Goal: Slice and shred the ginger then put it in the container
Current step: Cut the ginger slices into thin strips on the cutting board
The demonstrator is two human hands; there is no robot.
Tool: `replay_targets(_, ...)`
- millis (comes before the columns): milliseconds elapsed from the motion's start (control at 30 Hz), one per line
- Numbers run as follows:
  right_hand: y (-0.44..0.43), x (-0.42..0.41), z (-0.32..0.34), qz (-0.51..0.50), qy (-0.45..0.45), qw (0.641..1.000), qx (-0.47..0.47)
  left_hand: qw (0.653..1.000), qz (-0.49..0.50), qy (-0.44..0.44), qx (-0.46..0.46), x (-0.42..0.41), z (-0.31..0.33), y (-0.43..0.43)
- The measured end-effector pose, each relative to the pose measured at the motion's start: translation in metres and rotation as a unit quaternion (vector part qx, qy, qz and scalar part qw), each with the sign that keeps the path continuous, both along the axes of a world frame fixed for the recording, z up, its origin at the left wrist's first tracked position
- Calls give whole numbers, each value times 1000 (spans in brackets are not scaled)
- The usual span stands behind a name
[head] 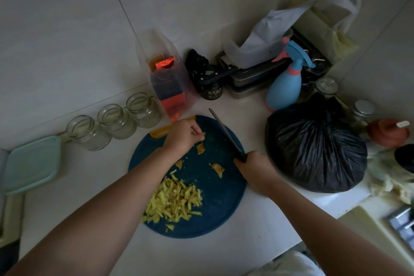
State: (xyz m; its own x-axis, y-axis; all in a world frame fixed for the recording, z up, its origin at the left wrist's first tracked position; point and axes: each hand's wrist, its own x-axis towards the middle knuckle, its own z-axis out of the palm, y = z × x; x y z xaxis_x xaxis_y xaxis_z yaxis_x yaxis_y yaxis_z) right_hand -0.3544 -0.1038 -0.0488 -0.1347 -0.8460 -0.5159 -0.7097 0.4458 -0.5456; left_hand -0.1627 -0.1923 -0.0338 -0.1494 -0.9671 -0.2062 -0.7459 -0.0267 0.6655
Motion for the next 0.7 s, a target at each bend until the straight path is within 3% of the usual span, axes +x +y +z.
replay_targets(133, -2, -2, -2, 1, -16, 1000, 14, 961, 138, 176, 161, -7, 2, 20)
replay_targets(267, -6, -7, -2, 12, -26, 999, 34, 936, 144, 177, 267, -9, 1, 51)
replay_targets(467, -2, -5, -3, 15, -19, 999, 22, 922, 176, 159, 304, -7, 2, 71)
replay_targets(533, -1, -5, -4, 17, -14, 1000, 20, 944, 143, 90, 285, -7, 4, 73)
replay_targets(633, 1, -5, -3, 16, -25, 999, 24, 984, 54, -80, 149, -7, 2, 72)
replay_targets(700, 1, -5, -3, 13, -27, 999, 24, 992, -2, -103, 77, -11, 3, 70)
